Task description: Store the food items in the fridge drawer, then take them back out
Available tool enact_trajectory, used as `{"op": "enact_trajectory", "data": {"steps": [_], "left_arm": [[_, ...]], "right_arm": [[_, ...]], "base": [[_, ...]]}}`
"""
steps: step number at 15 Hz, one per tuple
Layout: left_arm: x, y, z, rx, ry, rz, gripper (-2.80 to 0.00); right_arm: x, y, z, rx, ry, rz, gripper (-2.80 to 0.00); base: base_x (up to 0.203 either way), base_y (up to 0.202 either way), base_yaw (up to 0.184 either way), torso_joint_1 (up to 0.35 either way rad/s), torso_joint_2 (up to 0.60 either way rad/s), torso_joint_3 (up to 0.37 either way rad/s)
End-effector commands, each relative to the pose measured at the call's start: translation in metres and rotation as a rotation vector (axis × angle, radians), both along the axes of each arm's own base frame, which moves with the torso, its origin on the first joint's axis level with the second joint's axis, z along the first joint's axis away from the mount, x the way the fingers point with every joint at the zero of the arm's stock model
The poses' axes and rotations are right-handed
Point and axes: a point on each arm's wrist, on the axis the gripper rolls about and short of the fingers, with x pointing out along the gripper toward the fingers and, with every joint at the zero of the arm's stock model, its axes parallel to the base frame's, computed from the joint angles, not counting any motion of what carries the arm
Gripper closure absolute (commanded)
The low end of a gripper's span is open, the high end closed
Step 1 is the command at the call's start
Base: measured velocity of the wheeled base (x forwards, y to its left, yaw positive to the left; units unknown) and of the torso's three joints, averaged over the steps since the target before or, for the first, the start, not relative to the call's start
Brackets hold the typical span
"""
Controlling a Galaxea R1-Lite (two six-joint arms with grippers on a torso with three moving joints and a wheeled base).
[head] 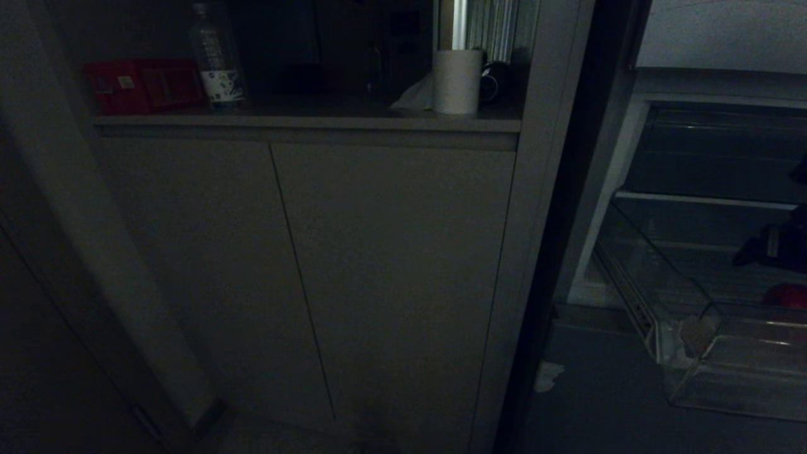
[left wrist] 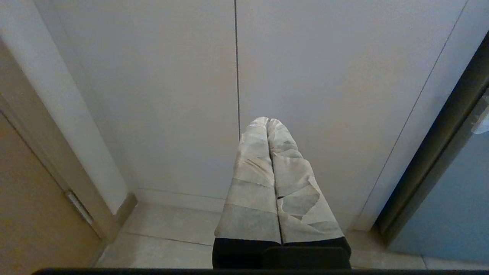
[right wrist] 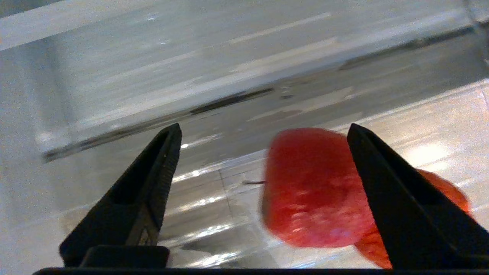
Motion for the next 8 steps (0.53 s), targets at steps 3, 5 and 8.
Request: {"op": "enact_trajectory", "data": {"steps": [3, 5, 8], "left_arm": [[0.000, 0.000, 0.000, 0.000, -0.001, 0.001, 0.00], [0.000, 0.000, 0.000, 0.000, 0.000, 0.001, 0.00], [0.000, 0.000, 0.000, 0.000, 0.001, 0.000, 0.00]], "right_arm": [[-0.001, -0.019, -0.009, -0.010, 0.017, -0.049, -2.80], [-0.005, -0.020, -0.018, -0.010, 0.056, -0.044, -2.80], [-0.007, -0.020, -0.031, 0.004, 0.103, -0.042, -2.80]], "base": [[0.000, 0.000, 0.000, 0.000, 0.00, 0.000], [0.000, 0.000, 0.000, 0.000, 0.00, 0.000], [0.000, 0.000, 0.000, 0.000, 0.00, 0.000]]}}
